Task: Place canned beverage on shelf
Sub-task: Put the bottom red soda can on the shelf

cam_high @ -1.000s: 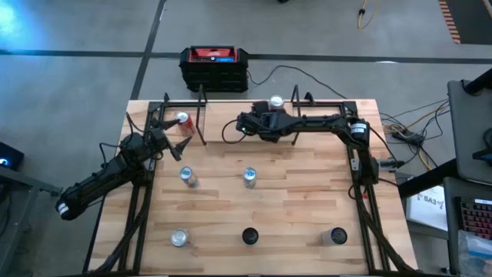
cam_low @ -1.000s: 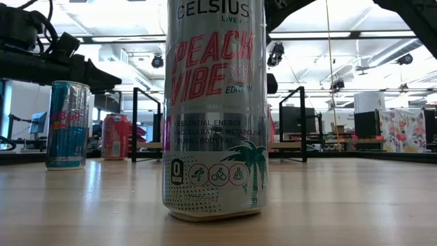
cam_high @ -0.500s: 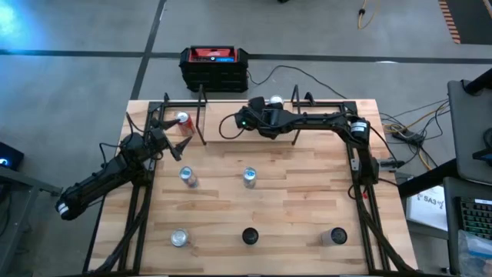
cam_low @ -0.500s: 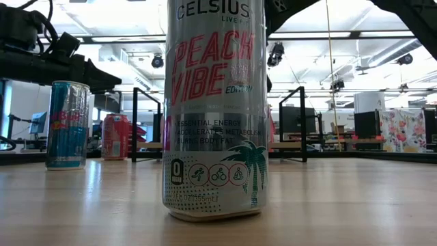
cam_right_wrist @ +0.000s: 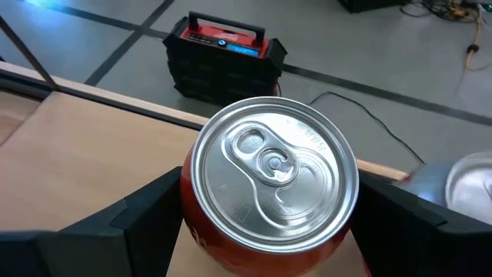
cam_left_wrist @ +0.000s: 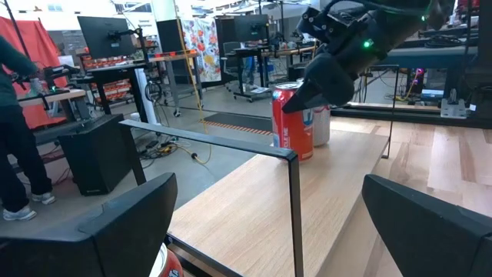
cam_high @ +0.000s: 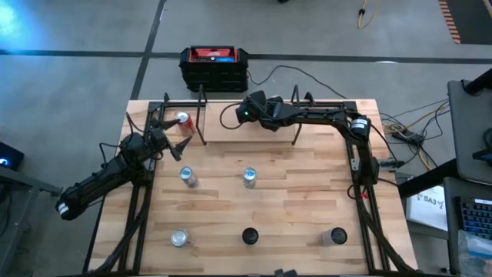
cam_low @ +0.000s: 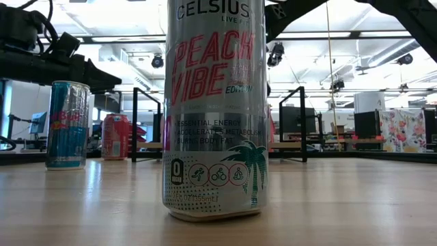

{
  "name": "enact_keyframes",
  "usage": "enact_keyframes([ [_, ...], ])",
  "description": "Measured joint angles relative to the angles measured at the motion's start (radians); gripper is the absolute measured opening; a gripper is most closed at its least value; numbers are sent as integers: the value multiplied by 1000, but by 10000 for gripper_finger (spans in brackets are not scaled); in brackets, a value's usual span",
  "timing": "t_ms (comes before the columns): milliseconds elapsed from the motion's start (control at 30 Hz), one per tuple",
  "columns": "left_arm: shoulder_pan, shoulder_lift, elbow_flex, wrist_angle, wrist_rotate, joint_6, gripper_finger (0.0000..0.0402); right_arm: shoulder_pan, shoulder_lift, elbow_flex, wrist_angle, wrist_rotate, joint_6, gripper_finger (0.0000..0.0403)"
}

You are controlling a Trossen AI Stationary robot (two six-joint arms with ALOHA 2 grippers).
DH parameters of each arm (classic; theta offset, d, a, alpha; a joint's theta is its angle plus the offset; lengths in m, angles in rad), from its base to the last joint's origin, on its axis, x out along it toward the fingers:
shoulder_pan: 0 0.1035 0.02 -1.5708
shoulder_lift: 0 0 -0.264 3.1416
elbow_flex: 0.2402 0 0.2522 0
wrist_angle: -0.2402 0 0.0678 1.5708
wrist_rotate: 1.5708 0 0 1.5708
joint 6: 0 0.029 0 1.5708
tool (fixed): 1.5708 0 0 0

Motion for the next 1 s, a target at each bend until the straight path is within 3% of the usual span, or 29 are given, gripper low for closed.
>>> enact_keyframes([
  [700, 0, 0, 0, 0, 0, 0, 398, -2, 0, -7, 31, -25, -67, 306],
  [1000, 0, 1, 0, 0, 0, 0, 398, -2, 58, 2, 93, -2, -63, 306],
])
